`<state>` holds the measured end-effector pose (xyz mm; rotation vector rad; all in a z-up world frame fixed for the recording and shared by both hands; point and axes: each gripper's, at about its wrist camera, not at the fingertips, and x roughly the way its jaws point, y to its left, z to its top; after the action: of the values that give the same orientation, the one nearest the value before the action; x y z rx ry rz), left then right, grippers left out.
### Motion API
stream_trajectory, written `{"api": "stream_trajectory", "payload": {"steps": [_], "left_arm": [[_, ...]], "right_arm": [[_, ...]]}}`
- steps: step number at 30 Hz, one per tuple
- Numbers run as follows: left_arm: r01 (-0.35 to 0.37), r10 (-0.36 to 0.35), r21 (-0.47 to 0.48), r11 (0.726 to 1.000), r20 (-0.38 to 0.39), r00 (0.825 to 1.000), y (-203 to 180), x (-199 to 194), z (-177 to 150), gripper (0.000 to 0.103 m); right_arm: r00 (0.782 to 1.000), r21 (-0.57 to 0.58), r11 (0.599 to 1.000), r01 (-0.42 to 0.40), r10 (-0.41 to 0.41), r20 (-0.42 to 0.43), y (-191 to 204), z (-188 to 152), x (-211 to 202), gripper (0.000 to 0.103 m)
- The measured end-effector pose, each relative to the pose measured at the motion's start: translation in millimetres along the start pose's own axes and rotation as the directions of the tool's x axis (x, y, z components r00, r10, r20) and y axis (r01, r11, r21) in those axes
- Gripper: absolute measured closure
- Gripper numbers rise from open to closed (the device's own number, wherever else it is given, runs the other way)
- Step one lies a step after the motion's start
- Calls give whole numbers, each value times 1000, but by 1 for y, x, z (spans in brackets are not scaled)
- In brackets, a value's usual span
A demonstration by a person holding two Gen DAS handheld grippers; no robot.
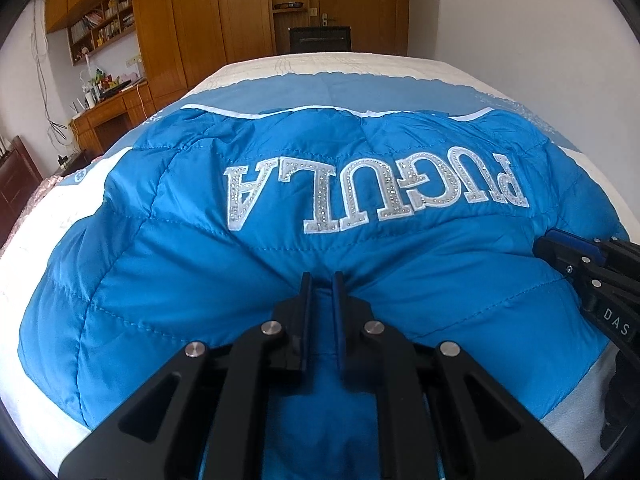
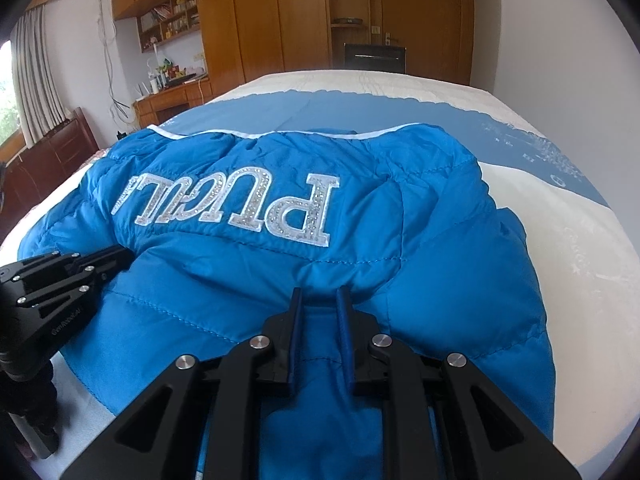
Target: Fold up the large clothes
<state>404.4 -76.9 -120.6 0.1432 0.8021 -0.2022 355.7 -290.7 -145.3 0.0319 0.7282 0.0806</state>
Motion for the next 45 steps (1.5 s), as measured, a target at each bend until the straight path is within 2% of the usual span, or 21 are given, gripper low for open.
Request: {"api": "stream_trajectory", "payload": {"steps": [3,5,7,9,10,13,14,16,19,23,26,32,36,45], "left_arm": [[-16,16,4,1000,-12,1000,-2,-4,3,94],[12,-13,-12,1000,-36,999,3,-13,7,90],[37,-39,-57,998,-35,999,18,-26,10,71],[13,-14,-101,995,-14,1000,44,-44,14,60],[-5,4,-113,994,-6,1000,55,-50,15,51],[-79,83,-169,982,14,996,101,-69,19,36],[-92,95,-189,978,3,996,118,-72,19,34],[-88,86,-243,966,-21,996,152,-75,17,29],[-46,33,-307,951,-46,998,182,-71,12,25],[92,-126,-427,900,-53,991,208,-55,0,25],[130,-172,-467,875,-49,984,212,-45,-8,25],[228,-276,-475,850,-32,961,210,-26,-9,24],[246,-301,-475,845,-41,953,206,-11,-7,21],[257,-322,-468,845,-63,945,195,9,-4,17]], "right_arm": [[1000,-11,1000,-8,8,-20,0,5,-6,87],[997,20,998,-65,65,-40,-8,11,-16,87],[996,46,995,-89,89,-12,-20,17,-35,83],[996,79,993,-92,91,19,-39,26,-54,64],[995,101,990,-98,96,26,-48,29,-60,61],[995,176,979,-103,101,23,-81,37,-70,52],[994,204,973,-105,104,15,-93,38,-70,44],[993,234,966,-111,118,-17,-109,38,-65,40],[981,284,946,-158,183,-67,-128,35,-51,39],[955,350,910,-221,275,-114,-145,28,-30,35],[937,373,892,-256,324,-132,-149,25,-18,34],[903,412,859,-304,397,-162,-151,18,2,32],[884,448,832,-328,438,-166,-155,16,11,32],[861,473,809,-350,476,-177,-159,14,27,30]]}}
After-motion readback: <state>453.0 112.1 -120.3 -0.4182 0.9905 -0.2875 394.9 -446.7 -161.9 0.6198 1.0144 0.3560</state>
